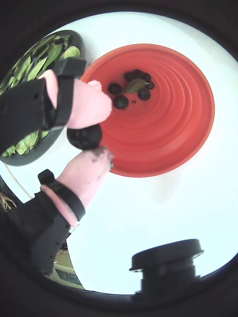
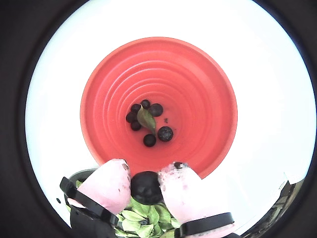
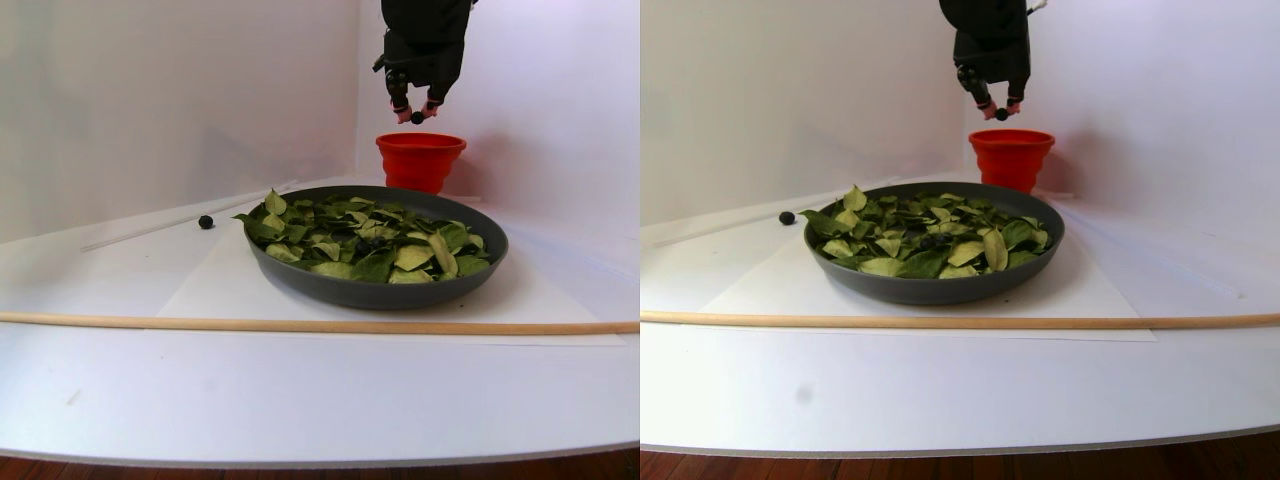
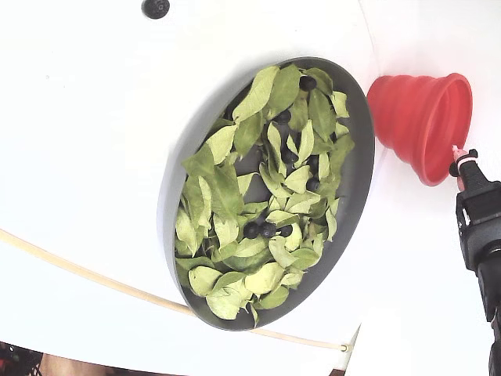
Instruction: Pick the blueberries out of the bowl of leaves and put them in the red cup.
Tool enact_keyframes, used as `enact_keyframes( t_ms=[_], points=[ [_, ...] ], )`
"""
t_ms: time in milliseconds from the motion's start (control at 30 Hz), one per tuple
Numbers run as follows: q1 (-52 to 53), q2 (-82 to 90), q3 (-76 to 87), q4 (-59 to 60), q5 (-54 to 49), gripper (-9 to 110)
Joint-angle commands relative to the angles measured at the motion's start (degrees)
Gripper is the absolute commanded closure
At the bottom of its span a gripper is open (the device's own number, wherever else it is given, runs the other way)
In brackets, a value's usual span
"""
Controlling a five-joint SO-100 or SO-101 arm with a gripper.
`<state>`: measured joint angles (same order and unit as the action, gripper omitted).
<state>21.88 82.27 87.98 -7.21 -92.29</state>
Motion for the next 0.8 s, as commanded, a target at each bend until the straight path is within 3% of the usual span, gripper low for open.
enact_keyframes(
  t_ms=[0, 567, 767],
  points=[
    [2.5, 0.5, -6.4, -0.2, 0.4, 91],
    [3.1, -6.2, -14.7, -0.2, 0.7, 91],
    [3.1, -6.2, -14.9, -0.2, 1.1, 84]
  ],
)
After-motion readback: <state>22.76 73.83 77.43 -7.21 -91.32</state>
